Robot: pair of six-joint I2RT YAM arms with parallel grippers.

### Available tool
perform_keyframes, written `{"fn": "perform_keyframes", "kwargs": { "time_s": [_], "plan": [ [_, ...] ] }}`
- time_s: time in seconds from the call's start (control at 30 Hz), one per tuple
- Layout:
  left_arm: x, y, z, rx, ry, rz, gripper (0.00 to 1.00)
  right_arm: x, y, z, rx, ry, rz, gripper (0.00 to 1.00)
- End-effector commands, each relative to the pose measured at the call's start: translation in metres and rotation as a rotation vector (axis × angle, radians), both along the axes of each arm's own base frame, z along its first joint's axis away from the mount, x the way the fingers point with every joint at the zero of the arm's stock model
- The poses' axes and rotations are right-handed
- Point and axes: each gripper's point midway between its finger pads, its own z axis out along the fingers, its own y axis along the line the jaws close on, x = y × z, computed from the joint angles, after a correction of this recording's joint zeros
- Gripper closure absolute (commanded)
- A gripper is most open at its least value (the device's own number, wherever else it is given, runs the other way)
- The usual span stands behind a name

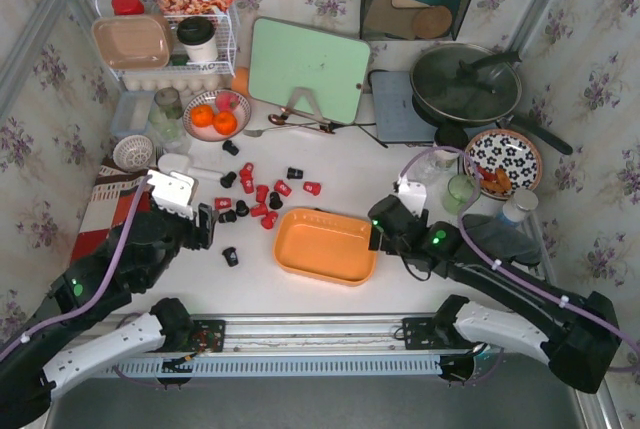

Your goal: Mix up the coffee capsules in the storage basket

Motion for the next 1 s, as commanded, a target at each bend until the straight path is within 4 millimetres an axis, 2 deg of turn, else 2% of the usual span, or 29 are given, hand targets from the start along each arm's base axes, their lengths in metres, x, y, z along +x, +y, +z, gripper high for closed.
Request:
{"fn": "perform_keyframes", "kwargs": {
  "time_s": [0.0, 0.07, 0.2, 0.47, 0.6, 0.8, 0.9, 0.97],
  "plan": [
    [0.004, -0.009, 0.004, -0.042, 0.001, -0.021, 0.36, -0.003, 0.012, -0.014, 0.018, 0.002, -0.020, 0.28],
    [0.005, -0.011, 0.002, -0.047, 0.014, -0.026, 0.36, -0.008, 0.017, -0.024, 0.035, 0.019, -0.002, 0.30],
    [0.008, -0.012, 0.000, -0.059, 0.031, -0.023, 0.36, -0.011, 0.028, -0.035, 0.105, 0.024, 0.020, 0.42],
    [0.011, -0.010, -0.002, -0.073, 0.039, -0.011, 0.36, -0.008, 0.036, -0.046, 0.132, 0.017, 0.015, 0.44],
    [0.012, -0.010, -0.002, -0.075, 0.047, -0.008, 0.36, -0.007, 0.033, -0.052, 0.128, 0.011, -0.014, 0.51],
    [0.011, -0.008, -0.002, -0.082, 0.046, -0.003, 0.36, -0.008, 0.025, -0.053, 0.149, -0.005, -0.067, 0.79],
    [0.012, -0.008, -0.002, -0.084, 0.046, -0.003, 0.36, -0.009, 0.020, -0.049, 0.161, -0.021, -0.088, 1.00],
    [0.012, -0.008, -0.002, -0.086, 0.046, -0.004, 0.36, -0.009, 0.017, -0.044, 0.170, -0.036, -0.095, 1.00]
  ]
}}
